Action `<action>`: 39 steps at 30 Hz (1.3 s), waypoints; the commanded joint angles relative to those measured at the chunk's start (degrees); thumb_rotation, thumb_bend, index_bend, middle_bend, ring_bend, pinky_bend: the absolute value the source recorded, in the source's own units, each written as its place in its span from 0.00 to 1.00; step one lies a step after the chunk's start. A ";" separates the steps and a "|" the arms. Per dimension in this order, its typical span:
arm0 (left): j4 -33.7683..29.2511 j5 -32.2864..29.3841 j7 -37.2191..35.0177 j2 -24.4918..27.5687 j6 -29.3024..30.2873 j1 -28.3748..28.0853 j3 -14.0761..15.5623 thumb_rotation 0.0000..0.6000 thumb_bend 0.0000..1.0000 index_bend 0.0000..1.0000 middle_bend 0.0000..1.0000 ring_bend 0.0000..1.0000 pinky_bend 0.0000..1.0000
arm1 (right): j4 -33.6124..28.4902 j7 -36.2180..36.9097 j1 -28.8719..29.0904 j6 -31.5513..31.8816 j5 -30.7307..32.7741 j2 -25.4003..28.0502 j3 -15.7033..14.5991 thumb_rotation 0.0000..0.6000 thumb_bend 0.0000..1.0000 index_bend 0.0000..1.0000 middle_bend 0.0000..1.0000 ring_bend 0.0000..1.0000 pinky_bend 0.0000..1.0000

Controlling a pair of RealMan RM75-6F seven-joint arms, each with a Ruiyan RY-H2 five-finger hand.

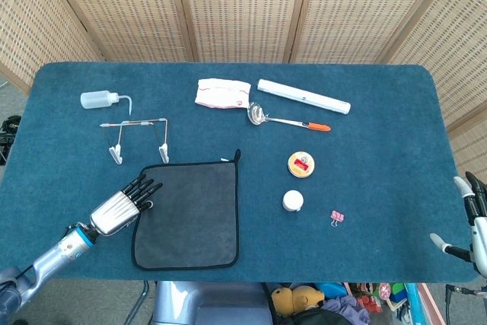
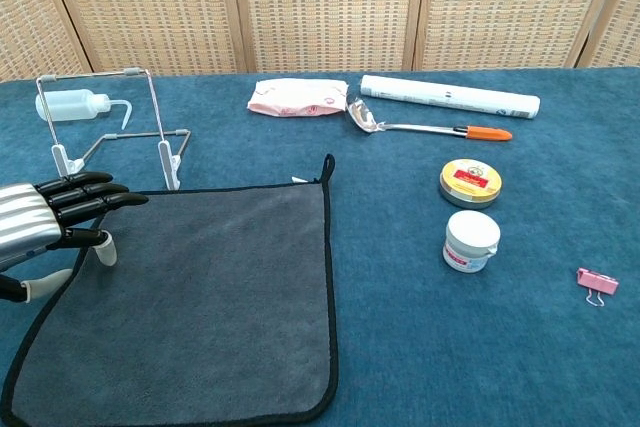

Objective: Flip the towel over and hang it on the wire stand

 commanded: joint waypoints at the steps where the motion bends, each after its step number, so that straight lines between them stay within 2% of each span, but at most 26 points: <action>1: -0.13 -0.04 -0.02 -0.05 -0.02 -0.05 0.06 1.00 0.48 0.46 0.00 0.00 0.01 | 0.00 0.08 -0.01 0.01 -0.01 0.02 0.00 1.00 0.00 0.00 0.00 0.00 0.00; 6: -0.48 -0.16 0.31 -0.09 0.16 -0.21 0.04 1.00 0.48 0.60 0.00 0.00 0.01 | -0.01 0.39 -0.01 -0.01 0.02 0.16 0.01 1.00 0.00 0.00 0.00 0.00 0.00; 9: -0.61 -0.22 0.42 -0.05 0.29 -0.25 0.00 1.00 0.48 0.64 0.00 0.00 0.01 | 0.02 0.45 -0.03 0.03 -0.05 0.16 -0.01 1.00 0.00 0.00 0.00 0.00 0.00; 26: -5.05 -0.29 2.77 0.91 1.81 -2.59 -1.16 1.00 0.48 0.66 0.00 0.00 0.01 | -0.03 1.12 0.01 -0.16 0.02 0.45 -0.03 1.00 0.00 0.00 0.00 0.00 0.00; 39: -20.55 -0.64 10.26 2.30 -2.69 -10.36 -5.47 1.00 0.47 0.66 0.00 0.00 0.03 | 0.15 3.21 0.26 -1.12 1.18 1.11 0.38 1.00 0.00 0.00 0.00 0.00 0.00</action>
